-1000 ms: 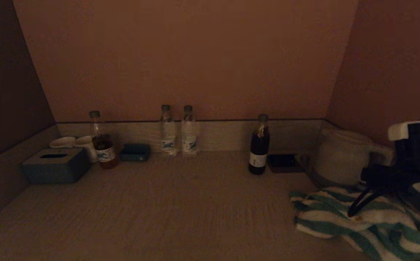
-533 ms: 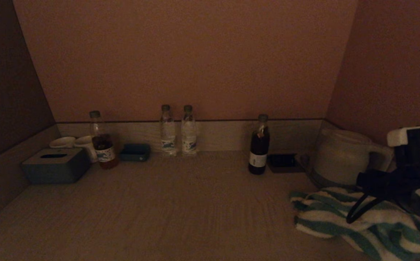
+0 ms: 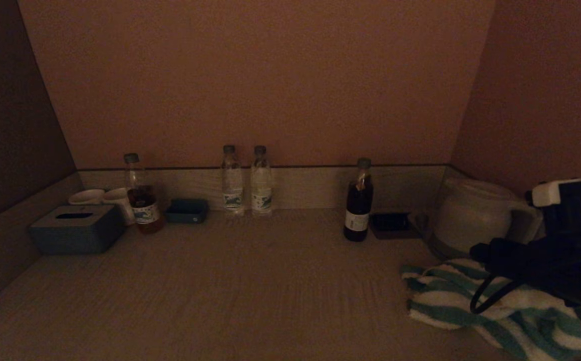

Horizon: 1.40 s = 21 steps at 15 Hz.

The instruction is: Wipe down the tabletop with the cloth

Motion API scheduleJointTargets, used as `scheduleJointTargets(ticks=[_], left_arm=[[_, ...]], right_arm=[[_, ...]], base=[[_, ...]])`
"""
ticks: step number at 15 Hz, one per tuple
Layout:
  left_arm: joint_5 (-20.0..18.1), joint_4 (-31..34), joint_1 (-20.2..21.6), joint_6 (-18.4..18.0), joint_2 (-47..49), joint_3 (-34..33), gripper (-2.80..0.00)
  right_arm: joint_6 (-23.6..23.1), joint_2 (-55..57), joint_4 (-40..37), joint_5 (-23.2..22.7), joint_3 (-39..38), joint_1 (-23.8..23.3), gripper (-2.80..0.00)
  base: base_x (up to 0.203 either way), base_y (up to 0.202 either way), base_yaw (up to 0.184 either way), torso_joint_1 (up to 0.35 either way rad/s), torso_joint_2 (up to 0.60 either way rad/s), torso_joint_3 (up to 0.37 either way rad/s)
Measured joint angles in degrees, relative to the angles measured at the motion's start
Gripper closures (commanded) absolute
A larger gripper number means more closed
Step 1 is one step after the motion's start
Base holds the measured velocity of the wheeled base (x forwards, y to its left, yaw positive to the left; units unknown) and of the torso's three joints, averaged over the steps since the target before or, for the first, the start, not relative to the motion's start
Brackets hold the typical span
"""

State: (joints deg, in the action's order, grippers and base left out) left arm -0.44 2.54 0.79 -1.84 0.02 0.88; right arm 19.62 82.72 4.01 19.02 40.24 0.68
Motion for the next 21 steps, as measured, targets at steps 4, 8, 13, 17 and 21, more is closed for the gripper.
scheduleJointTargets(ticks=[4, 8, 13, 17, 21], left_arm=[[0.0, 0.0, 0.05, 0.02, 0.0, 0.0, 0.0], [-0.02, 0.0, -0.02, 0.0, 0.0, 0.0, 0.0], [0.02, 0.02, 0.0, 0.01, 0.0, 0.0, 0.0], [0.0, 0.0, 0.02, 0.0, 0.0, 0.0, 0.0], [0.02, 0.01, 0.06, 0.02, 0.0, 0.0, 0.0]], right_arm=[[1.11, 0.84, -0.51, -4.05, -0.34, 0.0, -2.8], [1.41, 1.02, -1.99, -4.92, -0.34, 0.06, -2.8], [2.43, -1.98, -4.35, -6.59, -0.33, 2.59, 0.0], [3.98, -5.6, -8.92, -6.89, -0.39, 5.74, 0.0], [5.93, -8.59, -13.04, -6.76, -0.8, 8.24, 0.0]], base=[[0.0, 0.0, 0.0, 0.0, 0.0, 0.0], [0.0, 0.0, 0.0, 0.0, 0.0, 0.0], [0.0, 0.0, 0.0, 0.0, 0.0, 0.0], [0.0, 0.0, 0.0, 0.0, 0.0, 0.0], [0.0, 0.0, 0.0, 0.0, 0.0, 0.0]])
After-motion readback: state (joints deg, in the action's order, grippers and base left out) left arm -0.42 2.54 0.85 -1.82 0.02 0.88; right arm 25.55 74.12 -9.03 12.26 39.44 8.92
